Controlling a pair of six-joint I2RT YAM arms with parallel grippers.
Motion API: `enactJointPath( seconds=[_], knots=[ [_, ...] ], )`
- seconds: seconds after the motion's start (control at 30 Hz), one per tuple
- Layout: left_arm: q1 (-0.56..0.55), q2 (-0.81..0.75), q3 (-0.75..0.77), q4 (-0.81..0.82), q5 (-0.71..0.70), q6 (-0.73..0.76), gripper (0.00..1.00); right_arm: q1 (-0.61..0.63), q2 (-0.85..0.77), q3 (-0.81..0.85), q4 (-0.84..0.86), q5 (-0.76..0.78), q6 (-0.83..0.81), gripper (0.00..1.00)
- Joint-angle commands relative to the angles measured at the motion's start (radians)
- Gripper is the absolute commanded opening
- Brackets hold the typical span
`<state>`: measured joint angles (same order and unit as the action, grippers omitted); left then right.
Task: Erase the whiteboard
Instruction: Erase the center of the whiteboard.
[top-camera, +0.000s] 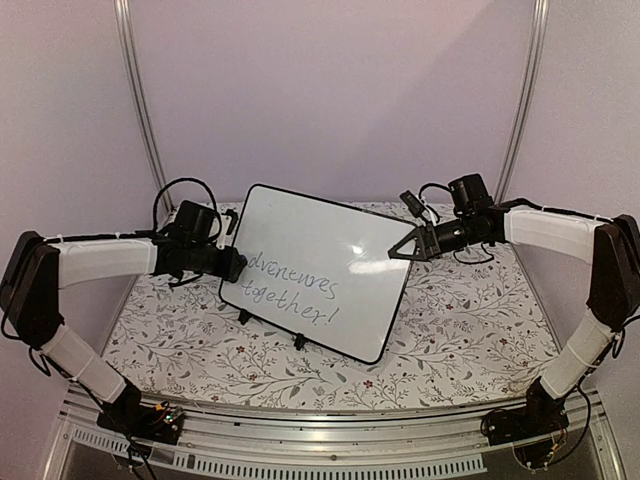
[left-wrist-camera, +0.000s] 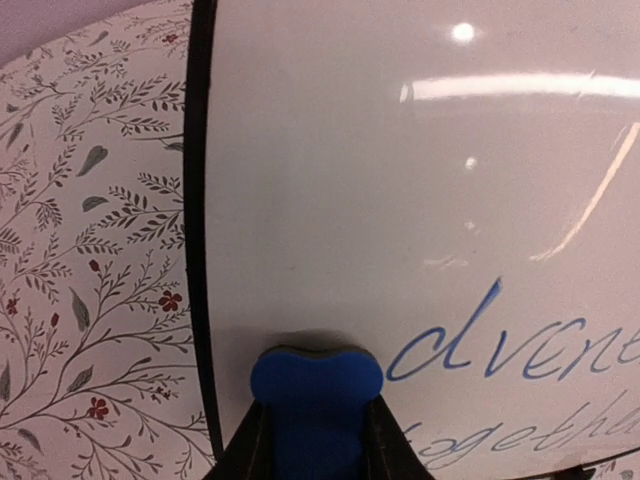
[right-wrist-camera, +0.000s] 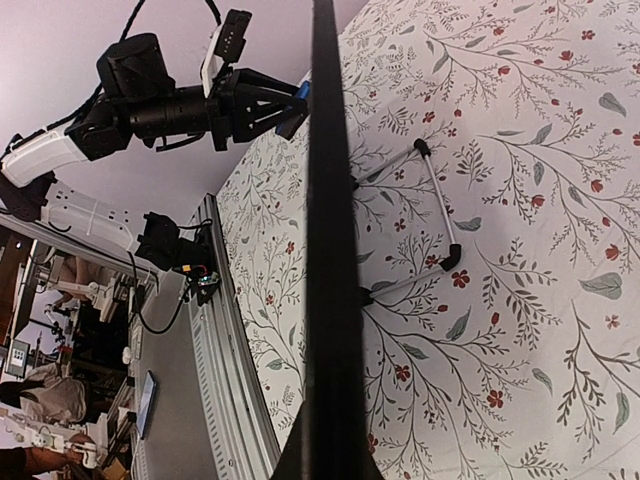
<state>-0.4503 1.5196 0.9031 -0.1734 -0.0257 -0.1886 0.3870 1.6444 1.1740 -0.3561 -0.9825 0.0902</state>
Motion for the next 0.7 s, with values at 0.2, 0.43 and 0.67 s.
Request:
enactJointPath(
  seconds=[0.2,0.43,0.67],
  knots=[
    [0.008,-0.009,-0.031,-0.045,0.016,-0.016,0.00,-0.008,-0.029,-0.003,-0.006,-0.012,-0.035,0.00],
    [0.052,-0.006,0.034,0.005,-0.011,-0.006,0.00,-0.008,-0.034,-0.005,-0.008,-0.013,-0.034,0.00],
    [0.074,0.003,0.045,0.042,0.004,-0.048,0.00,-0.008,-0.031,-0.006,-0.008,-0.019,-0.031,0.00]
  ],
)
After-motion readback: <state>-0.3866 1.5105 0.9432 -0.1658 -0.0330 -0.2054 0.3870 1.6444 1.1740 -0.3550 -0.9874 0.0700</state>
